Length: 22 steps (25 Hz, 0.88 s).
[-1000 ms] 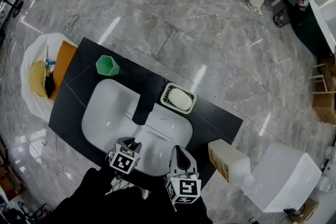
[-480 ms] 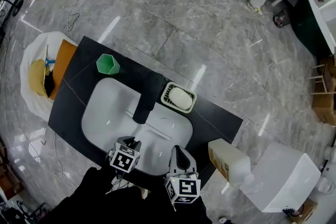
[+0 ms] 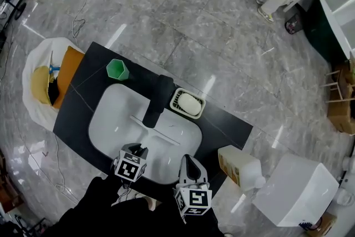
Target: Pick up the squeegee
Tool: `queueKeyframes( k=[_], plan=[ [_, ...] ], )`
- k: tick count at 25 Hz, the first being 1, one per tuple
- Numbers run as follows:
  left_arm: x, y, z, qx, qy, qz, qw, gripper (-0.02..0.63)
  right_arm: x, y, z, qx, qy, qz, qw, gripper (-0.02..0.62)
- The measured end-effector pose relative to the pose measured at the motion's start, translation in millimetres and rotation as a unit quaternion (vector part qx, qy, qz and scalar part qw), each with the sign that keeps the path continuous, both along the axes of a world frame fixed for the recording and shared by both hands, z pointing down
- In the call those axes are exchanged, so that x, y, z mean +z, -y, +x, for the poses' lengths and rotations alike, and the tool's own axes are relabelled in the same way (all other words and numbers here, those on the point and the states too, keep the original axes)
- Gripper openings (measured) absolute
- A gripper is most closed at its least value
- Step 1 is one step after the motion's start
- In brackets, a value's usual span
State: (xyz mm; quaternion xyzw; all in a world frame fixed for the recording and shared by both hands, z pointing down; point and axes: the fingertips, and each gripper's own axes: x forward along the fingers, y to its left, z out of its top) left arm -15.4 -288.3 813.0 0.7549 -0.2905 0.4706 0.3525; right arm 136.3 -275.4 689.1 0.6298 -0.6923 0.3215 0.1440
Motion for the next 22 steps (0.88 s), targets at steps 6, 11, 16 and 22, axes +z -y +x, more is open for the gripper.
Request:
queueKeyframes(
  k=[6,11,16,22],
  plan=[
    [-30.1,0.4,-8.1,-0.013,-0.012,0.035,0.9992,0.106,-24.7,-9.4,-11.4,-0.006,-0.009,0.023,1.0,0.017],
    [-66.2,-2.7,-9.4,-0.024,-0.026,0.066,0.9972,0.106,-53.2,-21.9,-15.5,-0.013,-0.017,0.042,0.999,0.017],
    [-100.8,-10.6,-10.9,-0.033,-0.038,0.093,0.9944,0.106,-83.8,-34.5,-20.1,-0.02,-0.026,0.065,0.997,0.017],
    [-143.8,-25.4,-16.0,-0.044,-0.051,0.128,0.9894,0.106,-120.0,-53.1,-27.7,-0.026,-0.03,0.092,0.995,0.017]
  ],
)
